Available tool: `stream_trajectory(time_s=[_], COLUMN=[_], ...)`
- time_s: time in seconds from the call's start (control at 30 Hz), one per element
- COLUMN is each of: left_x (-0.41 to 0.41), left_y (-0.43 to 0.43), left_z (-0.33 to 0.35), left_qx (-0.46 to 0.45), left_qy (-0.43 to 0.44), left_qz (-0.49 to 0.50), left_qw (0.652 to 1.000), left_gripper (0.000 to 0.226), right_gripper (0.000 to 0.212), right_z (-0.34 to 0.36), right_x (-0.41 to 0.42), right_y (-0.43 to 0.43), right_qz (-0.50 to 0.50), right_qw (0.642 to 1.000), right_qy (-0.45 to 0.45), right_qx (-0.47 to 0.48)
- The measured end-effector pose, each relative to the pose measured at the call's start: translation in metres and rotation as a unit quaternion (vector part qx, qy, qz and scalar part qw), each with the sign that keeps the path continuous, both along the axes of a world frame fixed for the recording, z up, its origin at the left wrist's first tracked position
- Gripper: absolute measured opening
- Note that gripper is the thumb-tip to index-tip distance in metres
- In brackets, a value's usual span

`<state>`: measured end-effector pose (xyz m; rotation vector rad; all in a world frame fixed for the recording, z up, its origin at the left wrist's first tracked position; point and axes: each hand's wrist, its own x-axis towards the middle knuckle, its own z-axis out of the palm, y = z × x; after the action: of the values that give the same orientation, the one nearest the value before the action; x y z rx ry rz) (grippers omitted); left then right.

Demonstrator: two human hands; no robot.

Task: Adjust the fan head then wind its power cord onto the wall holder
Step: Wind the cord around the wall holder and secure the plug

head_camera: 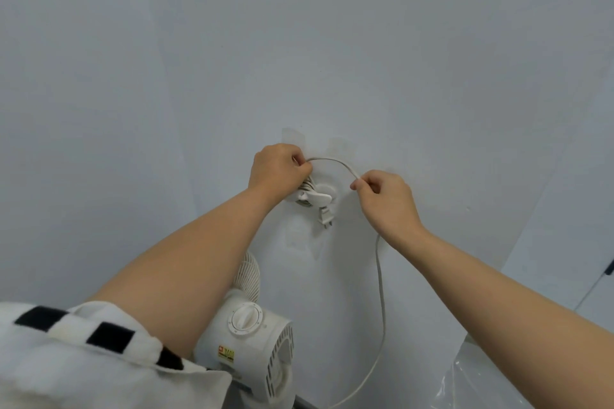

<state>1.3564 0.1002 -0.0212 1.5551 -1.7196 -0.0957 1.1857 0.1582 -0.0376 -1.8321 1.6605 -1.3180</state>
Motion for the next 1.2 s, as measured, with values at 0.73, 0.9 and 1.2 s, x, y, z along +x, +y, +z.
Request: stream_trajectory(time_s=[0.73,0.9,1.2], left_x=[0.040,0.046,0.079], left_y=[-0.014,-0.015,-0.012], left_z=[-0.011,-0.021,-0.018], left_qx=[-0.050,-0.186,-0.302], left_qy=[0.058,-0.105,-0.438], left_qz=[0.031,-0.059,-0.156], left_qw=[0.997,0.975,0.832], left_gripper=[0.006,0.011,0.031], right_gripper=[0.030,0.032,0.030], right_z=[-0.010,-0.016,-0.028], right_x=[0.026,0.022,0.024], right_y=[-0.002,-0.006,-0.004], right_qz=[0.122,0.115,0.138], right_qw=[0.990,0.990,0.983], right_qy=[-0.005,0.010,0.057], right_qx=[0.068,0.079,0.102])
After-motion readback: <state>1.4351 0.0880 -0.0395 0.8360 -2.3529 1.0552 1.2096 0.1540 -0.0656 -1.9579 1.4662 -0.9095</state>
